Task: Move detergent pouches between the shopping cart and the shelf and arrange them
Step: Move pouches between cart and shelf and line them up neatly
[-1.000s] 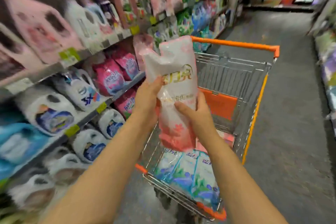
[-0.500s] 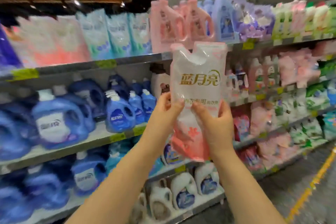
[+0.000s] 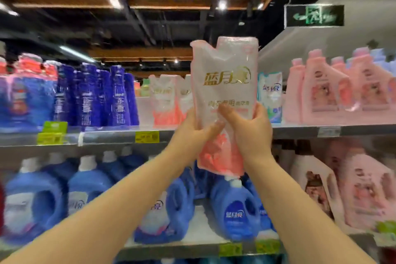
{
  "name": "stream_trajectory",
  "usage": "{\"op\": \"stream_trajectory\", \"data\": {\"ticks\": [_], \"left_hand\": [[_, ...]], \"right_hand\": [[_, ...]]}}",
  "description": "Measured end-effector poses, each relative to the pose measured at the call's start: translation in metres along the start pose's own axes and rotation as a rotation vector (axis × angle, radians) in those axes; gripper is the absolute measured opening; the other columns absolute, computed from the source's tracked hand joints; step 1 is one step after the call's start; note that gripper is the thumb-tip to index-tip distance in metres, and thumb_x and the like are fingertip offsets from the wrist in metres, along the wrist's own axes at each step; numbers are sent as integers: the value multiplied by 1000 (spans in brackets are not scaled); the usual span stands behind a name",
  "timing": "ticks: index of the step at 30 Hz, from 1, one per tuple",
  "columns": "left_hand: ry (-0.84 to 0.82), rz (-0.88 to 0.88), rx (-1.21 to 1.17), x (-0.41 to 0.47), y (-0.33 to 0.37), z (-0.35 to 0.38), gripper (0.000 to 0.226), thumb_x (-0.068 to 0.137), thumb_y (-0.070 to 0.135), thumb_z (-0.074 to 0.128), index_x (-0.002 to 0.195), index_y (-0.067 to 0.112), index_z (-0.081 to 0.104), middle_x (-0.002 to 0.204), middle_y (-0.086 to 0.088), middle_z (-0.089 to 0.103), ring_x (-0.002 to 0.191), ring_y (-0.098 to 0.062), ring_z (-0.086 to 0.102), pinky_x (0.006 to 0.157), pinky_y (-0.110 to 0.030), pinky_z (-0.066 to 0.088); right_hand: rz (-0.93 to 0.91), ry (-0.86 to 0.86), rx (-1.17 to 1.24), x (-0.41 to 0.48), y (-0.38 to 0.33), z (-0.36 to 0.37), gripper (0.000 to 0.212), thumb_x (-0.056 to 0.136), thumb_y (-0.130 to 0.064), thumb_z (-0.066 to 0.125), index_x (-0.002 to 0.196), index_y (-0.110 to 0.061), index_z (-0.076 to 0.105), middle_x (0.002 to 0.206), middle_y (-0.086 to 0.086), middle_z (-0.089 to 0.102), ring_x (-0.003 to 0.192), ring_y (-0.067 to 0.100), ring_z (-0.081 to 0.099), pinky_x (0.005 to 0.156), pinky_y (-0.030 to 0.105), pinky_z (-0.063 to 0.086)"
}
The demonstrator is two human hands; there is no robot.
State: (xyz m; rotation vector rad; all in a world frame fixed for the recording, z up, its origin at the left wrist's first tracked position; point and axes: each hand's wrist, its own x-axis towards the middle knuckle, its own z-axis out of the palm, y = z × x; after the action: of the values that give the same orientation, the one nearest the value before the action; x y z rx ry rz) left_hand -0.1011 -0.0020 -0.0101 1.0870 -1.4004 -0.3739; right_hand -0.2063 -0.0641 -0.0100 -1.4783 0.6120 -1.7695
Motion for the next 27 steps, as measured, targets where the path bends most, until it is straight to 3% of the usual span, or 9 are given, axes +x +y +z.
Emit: {"op": "stream_trajectory", "data": {"ticks": [4,9,11,16,21,27], "left_hand": [[-81,-13,34,66,-21,-42,88,70,6,78,140,24,28,115,-5,64,99,-19,67,81,-37,57],[18,64,92,145,-37,-80,117,65,8,81,145,41,2,136,-3,44,112,-22,59,77,-41,58],[31,44,137,175,-41,-98,127,59,15,86,143,47,-4,139,-3,39,114,-25,57,80,-47,56],[-23,-23,105,225,-63,-142,119,62,6,82,140,53,5,137,-9,43,113,-30,59,84,-49,54],[-66,-49,43,257,-93,-178,109,76,-17,59,140,54,7,134,-8,46,109,-29,62,79,-45,57],[-87,-109,16,275,-133,-207,108,74,-23,57,139,52,15,131,-9,51,107,-28,63,80,-41,57]], "right_hand": [[-4,-51,19,59,19,62,59,65,-43,79,111,-17,55,101,-3,65,95,19,63,90,43,51],[-9,-149,134,135,40,134,66,48,-50,78,104,-20,58,94,-2,67,89,21,67,85,43,54],[-24,-192,140,163,46,160,66,54,-49,79,109,-19,56,98,-1,66,91,21,65,87,43,53],[-19,-317,126,206,70,219,62,74,-43,74,122,-14,48,99,-2,61,93,20,60,85,36,52],[-49,-351,98,221,98,263,68,73,-46,74,125,-14,43,108,1,60,95,22,62,87,41,53],[-19,-369,49,222,138,301,64,73,-46,75,124,-20,45,105,0,64,92,21,65,83,45,56]]}}
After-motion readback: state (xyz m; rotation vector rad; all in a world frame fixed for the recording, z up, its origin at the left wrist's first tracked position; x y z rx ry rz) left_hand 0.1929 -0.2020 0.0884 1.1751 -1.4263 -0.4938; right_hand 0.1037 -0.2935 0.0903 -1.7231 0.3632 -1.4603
